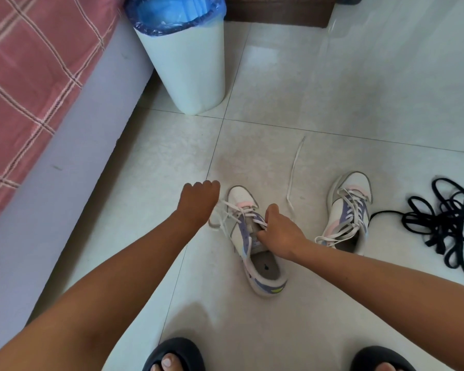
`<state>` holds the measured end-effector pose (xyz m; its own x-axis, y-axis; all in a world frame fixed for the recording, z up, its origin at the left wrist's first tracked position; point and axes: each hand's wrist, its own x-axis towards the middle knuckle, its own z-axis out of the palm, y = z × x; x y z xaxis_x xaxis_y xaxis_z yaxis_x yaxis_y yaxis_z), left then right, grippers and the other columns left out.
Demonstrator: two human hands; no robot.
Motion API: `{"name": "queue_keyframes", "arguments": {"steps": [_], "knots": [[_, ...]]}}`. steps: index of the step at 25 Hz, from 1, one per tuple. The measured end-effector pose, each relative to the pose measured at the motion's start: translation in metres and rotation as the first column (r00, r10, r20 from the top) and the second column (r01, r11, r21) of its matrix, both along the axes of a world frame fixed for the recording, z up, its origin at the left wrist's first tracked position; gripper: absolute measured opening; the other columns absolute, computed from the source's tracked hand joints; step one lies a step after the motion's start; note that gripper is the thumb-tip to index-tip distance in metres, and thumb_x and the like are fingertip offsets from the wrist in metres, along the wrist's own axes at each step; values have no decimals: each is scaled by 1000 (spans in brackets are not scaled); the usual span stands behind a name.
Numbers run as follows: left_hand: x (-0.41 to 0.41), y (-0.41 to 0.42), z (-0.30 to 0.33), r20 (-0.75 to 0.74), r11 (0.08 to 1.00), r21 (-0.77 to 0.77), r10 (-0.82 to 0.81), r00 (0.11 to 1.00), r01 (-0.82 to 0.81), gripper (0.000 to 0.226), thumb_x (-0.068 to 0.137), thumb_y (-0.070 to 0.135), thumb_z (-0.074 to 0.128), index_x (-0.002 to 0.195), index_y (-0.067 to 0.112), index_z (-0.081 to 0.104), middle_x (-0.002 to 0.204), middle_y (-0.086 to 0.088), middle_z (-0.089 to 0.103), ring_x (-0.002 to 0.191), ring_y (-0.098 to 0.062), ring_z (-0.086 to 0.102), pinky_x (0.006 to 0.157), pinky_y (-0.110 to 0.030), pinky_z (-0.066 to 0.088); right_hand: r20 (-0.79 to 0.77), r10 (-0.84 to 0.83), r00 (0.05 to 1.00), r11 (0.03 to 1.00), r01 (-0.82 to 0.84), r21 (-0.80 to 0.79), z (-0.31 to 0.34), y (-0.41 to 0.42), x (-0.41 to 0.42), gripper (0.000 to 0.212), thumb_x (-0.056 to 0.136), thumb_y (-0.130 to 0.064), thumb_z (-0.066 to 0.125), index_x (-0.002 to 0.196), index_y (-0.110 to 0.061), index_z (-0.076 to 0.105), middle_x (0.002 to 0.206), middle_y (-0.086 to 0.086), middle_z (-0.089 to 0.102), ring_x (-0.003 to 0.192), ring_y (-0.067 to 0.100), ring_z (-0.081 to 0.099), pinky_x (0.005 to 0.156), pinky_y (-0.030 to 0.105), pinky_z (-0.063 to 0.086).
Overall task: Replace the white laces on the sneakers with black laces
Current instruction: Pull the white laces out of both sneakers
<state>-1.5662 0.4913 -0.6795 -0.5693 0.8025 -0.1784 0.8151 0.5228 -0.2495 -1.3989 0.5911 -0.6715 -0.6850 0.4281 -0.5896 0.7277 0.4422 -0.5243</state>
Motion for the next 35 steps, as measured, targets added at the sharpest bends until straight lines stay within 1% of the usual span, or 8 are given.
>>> {"name": "queue_keyframes", "arguments": {"steps": [2,6,19,24,26,28,32,35], "knots": [[1,7,1,300,932,139,284,911,-336,29,80,30,70,93,8,56,77,-6,59,66,-23,61,56,-27,33,10,5,1000,1000,-5,7,0,-2,-1,23,92,-25,48,101,-12,31,76,0,47,64,16,46,57,30,35],[25,9,-3,886,495,-405,419,-197,-768,21,94,21,51,82,4,54,74,-10,56,57,-18,52,53,-24,38,21,-25,999,1000,25,-2,-4,0,2,22,90,-17,49,99,-13,30,77,0,47,64,15,46,51,27,32],[50,11,-4,936,593,-311,325,-132,-742,20,93,26,56,83,9,61,68,-4,58,57,-14,53,52,-22,36,3,-23,1000,1000,23,-3,-7,2,4,24,90,-19,51,101,-15,30,84,0,47,66,13,46,49,24,30],[-9,-13,-5,313,906,7,401,861,-424,16,95,10,45,109,7,52,109,-12,58,99,-30,61,74,-33,44,5,-39,999,999,39,-10,-8,4,5,23,90,-18,50,100,-13,30,77,-2,45,63,12,44,50,25,30],[-32,-26,1,23,933,-88,351,936,-348,23,94,11,44,117,6,45,114,-10,55,102,-28,59,76,-33,41,0,-55,999,998,55,-16,-10,4,5,23,89,-18,50,99,-13,30,76,0,46,62,11,43,50,26,31],[-33,-26,7,203,859,-82,511,835,-506,28,98,24,38,115,4,51,108,-13,60,97,-29,60,77,-31,42,3,-57,998,998,57,-17,-10,5,5,23,89,-19,51,99,-13,31,75,-1,45,62,11,44,50,26,32],[21,-9,10,820,645,-447,573,4,-620,47,99,44,33,86,7,59,72,-6,58,57,-18,53,58,-23,34,4,-46,999,999,47,-15,-10,3,4,22,90,-17,50,100,-13,30,74,-2,44,61,11,44,50,26,31],[48,7,3,882,628,-436,441,-167,-645,38,95,41,43,77,11,56,67,-4,55,57,-17,51,59,-24,35,0,-36,999,999,36,-7,-8,3,4,23,90,-17,50,99,-13,30,73,-2,44,60,10,43,48,26,29]]}}
